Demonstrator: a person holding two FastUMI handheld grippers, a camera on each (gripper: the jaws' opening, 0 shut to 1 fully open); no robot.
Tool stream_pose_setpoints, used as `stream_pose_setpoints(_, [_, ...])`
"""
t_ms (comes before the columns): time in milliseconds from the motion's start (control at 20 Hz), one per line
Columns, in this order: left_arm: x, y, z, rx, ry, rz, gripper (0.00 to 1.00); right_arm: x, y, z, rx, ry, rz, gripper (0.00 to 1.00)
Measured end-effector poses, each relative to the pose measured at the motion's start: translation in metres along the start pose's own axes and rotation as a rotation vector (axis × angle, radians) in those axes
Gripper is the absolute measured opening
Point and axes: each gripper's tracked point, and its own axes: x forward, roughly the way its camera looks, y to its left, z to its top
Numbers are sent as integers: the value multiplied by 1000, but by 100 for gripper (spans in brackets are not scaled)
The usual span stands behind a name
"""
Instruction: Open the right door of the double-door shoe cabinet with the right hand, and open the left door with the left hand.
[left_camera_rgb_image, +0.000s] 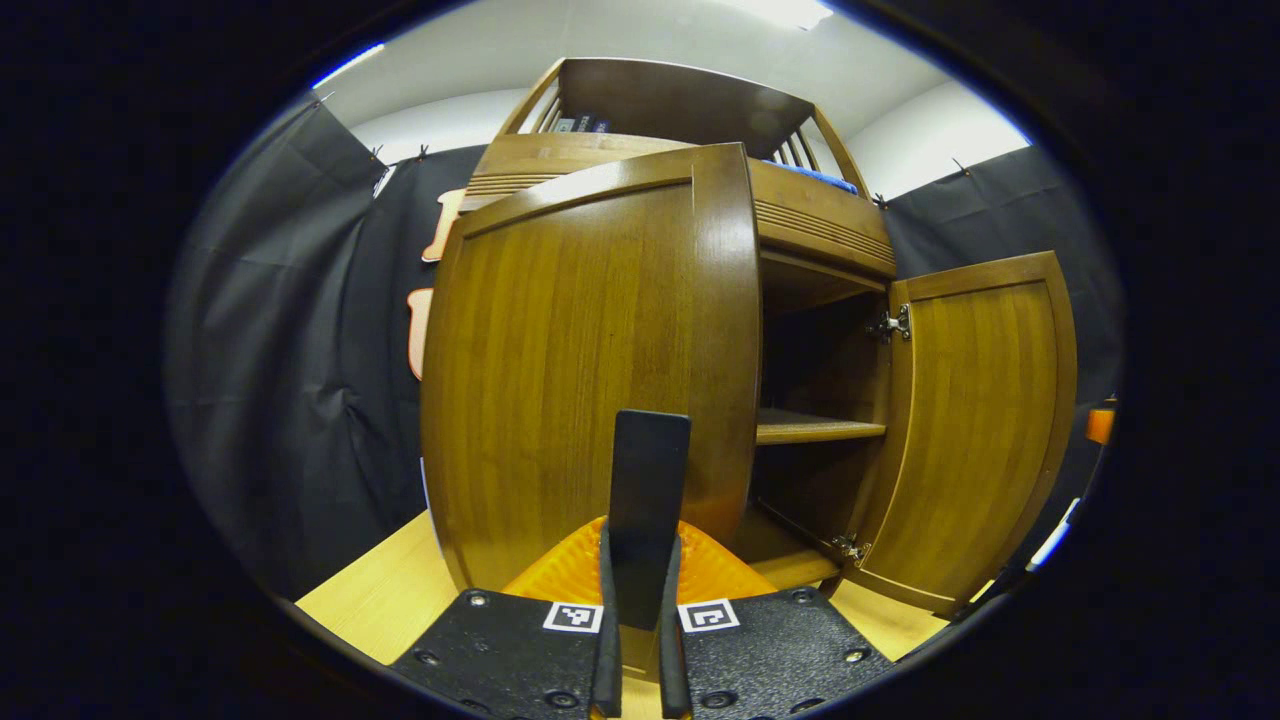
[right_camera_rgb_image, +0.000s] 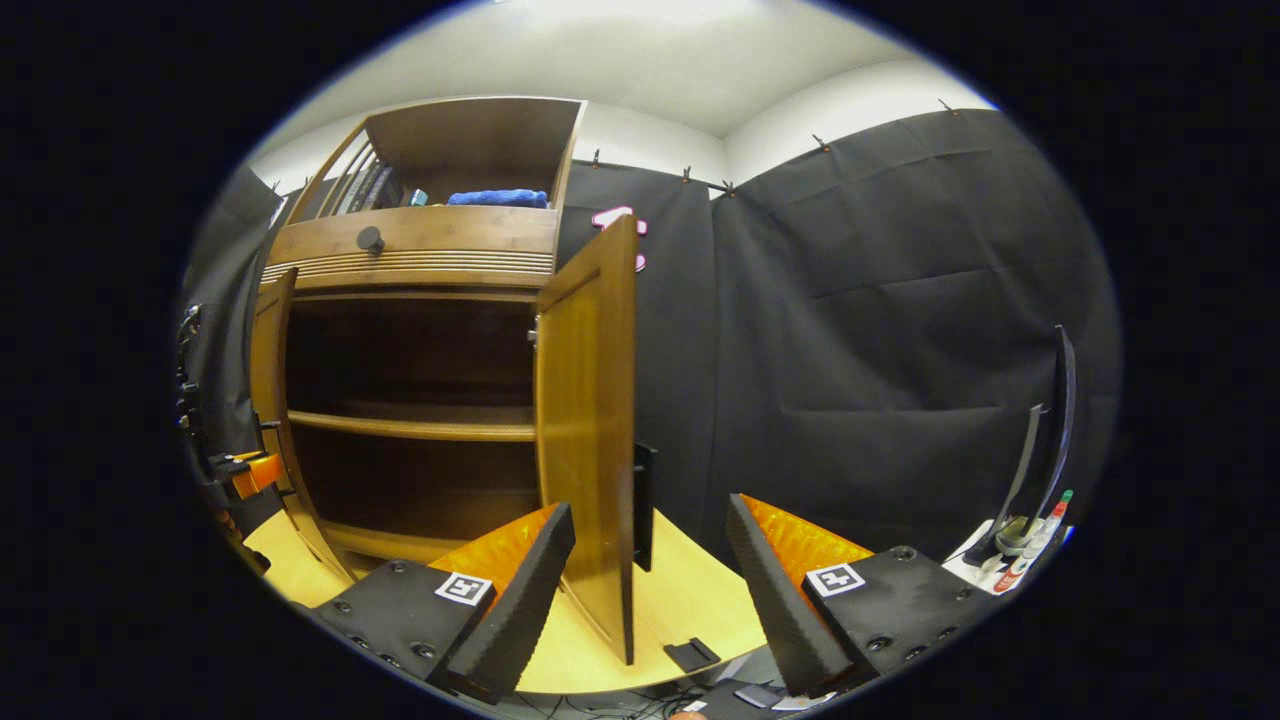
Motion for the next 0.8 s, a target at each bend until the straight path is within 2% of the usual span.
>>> stream_pose_setpoints(500, [-41,38,5,-26,7,-25,14,-4,60,-6,19,10,48,92])
stream_pose_setpoints(550, [-45,42,4,-29,16,-28,14,-4,65,-6,24,11,50,99])
stream_pose_setpoints(600, [-49,46,5,-27,20,-32,11,-5,70,-7,28,11,50,99])
stream_pose_setpoints(800, [-63,65,7,-29,25,-25,8,-10,90,-11,25,14,61,99])
